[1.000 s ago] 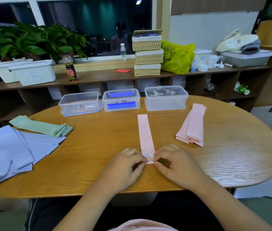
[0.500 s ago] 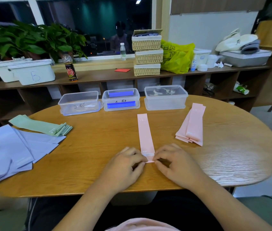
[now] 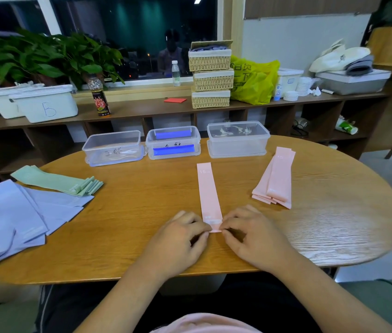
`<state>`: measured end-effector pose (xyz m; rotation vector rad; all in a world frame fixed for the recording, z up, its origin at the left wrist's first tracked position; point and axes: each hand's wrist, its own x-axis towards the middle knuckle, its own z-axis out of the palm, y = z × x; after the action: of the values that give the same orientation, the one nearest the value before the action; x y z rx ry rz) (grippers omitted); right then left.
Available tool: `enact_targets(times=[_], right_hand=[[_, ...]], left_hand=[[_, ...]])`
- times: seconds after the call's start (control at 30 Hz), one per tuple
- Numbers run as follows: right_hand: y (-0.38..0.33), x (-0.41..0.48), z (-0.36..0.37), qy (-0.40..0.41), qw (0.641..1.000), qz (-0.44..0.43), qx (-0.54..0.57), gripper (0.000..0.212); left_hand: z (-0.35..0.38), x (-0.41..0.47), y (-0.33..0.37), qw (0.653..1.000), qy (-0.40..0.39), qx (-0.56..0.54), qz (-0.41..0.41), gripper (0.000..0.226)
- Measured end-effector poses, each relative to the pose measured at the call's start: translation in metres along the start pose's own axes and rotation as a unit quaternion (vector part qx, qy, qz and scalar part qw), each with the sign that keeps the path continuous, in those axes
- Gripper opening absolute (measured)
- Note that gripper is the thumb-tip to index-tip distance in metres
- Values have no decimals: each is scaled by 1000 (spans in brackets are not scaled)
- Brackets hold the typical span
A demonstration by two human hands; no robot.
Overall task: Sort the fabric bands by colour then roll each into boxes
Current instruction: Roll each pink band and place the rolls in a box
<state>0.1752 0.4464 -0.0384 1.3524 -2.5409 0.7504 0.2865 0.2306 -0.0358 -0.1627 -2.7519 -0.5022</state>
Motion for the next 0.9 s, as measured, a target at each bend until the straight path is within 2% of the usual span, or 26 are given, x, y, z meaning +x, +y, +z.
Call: enact_targets(times=[0.17,0.3,0.6,0.7,0.9], right_hand=[[-4,0,0,-1,999,0,-34,33],[-5,-1,-1,-41,997,-46,-40,33],[-4,6,1,-55,996,-24,-63,42],[-6,10,1,-63,995,-17,-77,45],[-7,18,1,-82,993,-2,-81,48]], left_hand=[[1,0,0,1000,-3,16,-5,39],[3,1,0,1000,-5,23,-10,40],[5,5,0,999,5,22,-46,47],[5,4,-1,998,27,13,-53,43],[5,6,-3,1000,6,22,-15,36]])
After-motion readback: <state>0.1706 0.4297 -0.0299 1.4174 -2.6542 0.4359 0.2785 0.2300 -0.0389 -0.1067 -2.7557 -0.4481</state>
